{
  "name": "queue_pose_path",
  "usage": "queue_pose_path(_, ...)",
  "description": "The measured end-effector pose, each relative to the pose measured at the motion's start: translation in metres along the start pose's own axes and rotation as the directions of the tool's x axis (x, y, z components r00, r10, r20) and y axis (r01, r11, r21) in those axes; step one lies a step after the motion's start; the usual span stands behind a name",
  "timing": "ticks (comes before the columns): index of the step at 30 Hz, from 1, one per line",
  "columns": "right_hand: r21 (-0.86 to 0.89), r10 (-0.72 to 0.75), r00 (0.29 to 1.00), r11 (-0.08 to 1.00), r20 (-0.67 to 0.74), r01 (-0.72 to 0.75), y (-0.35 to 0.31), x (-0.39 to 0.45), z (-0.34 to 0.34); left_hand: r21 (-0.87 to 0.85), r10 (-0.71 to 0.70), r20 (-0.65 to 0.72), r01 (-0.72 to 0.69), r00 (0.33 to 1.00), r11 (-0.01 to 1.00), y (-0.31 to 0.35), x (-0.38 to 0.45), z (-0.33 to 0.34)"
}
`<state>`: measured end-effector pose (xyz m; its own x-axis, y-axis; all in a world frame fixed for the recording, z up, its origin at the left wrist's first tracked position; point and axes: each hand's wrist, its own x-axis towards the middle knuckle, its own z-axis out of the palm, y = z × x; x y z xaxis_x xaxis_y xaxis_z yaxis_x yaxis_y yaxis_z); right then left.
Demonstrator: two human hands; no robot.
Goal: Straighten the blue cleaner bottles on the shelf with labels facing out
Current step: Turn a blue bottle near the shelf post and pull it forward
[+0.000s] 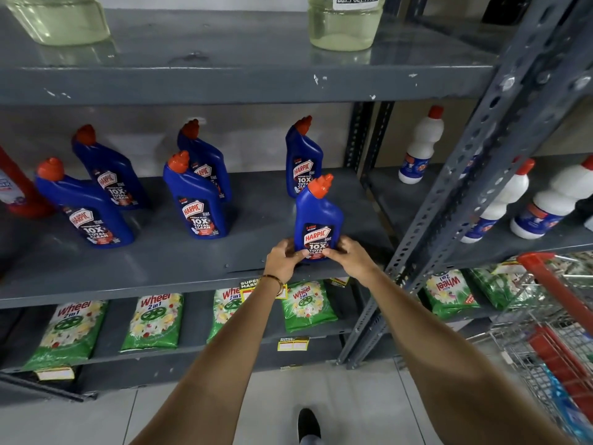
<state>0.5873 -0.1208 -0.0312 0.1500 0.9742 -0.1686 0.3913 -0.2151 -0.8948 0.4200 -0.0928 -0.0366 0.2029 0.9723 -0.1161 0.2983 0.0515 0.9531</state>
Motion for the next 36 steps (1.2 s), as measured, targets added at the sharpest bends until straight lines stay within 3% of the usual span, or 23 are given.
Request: queue_pose_path(36, -0.100, 0.010, 1.000, 0.995, -0.001, -0.010, -0.0035, -0.0026, 0.0015, 0.109, -0.008, -0.051, 0.013, 0.999, 0.994, 0.0080, -0.0087, 0.0067)
